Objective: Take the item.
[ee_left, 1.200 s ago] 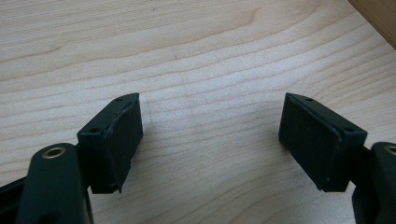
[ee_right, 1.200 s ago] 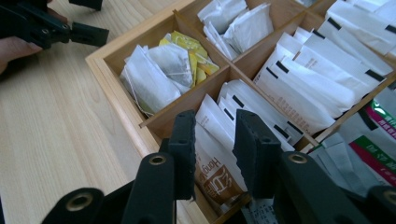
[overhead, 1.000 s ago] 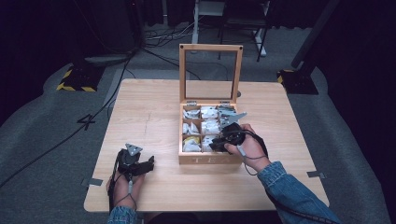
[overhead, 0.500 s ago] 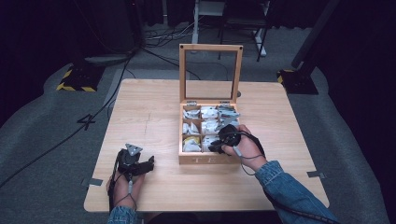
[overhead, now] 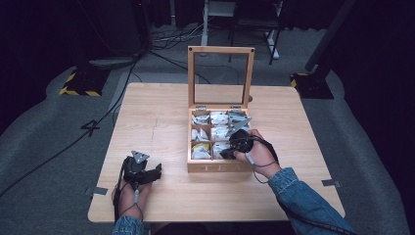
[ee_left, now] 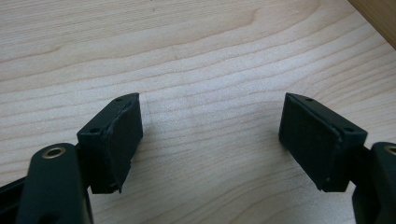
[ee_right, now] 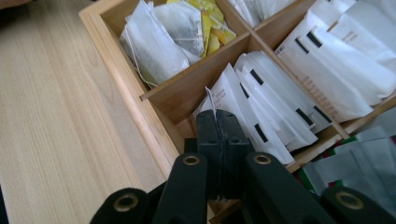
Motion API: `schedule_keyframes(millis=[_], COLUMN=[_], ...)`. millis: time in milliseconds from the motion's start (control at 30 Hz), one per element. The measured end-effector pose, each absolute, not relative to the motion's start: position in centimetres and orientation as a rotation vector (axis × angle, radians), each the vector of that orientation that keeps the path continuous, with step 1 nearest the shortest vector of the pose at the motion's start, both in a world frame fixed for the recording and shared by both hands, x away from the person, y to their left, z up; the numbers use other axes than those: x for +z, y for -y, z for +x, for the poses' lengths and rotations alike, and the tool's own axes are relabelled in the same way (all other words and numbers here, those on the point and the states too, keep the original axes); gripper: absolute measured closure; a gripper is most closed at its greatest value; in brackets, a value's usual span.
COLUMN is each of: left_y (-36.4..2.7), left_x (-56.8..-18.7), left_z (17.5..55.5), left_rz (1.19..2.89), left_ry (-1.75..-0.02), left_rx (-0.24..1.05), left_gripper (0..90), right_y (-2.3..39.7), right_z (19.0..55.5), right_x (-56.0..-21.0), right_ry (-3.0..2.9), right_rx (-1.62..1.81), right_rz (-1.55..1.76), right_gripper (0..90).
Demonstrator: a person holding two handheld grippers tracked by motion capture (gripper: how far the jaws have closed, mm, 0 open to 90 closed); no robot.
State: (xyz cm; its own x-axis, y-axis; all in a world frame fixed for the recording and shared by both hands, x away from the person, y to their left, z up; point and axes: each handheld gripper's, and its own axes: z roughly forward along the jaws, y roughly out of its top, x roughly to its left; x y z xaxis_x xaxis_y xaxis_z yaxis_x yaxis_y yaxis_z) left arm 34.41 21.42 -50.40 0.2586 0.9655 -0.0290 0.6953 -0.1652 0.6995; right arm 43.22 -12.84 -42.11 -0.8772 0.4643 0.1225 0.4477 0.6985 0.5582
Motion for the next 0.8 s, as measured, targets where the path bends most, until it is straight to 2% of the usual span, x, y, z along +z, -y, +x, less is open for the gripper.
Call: schedule_keyframes(millis=[800], left_y=[-21.4], left_x=[-50.4], left_z=[34.4], left_rz=[1.933], left_ry=[-1.502], left_rx=[0.580], left_gripper=[22.2], right_y=[14.6], right_z=[42.5], right_x=[-37.7], right_ry=[-2.682], right_rx=[1.205], right_rz=[0.806], right_gripper=[89.1])
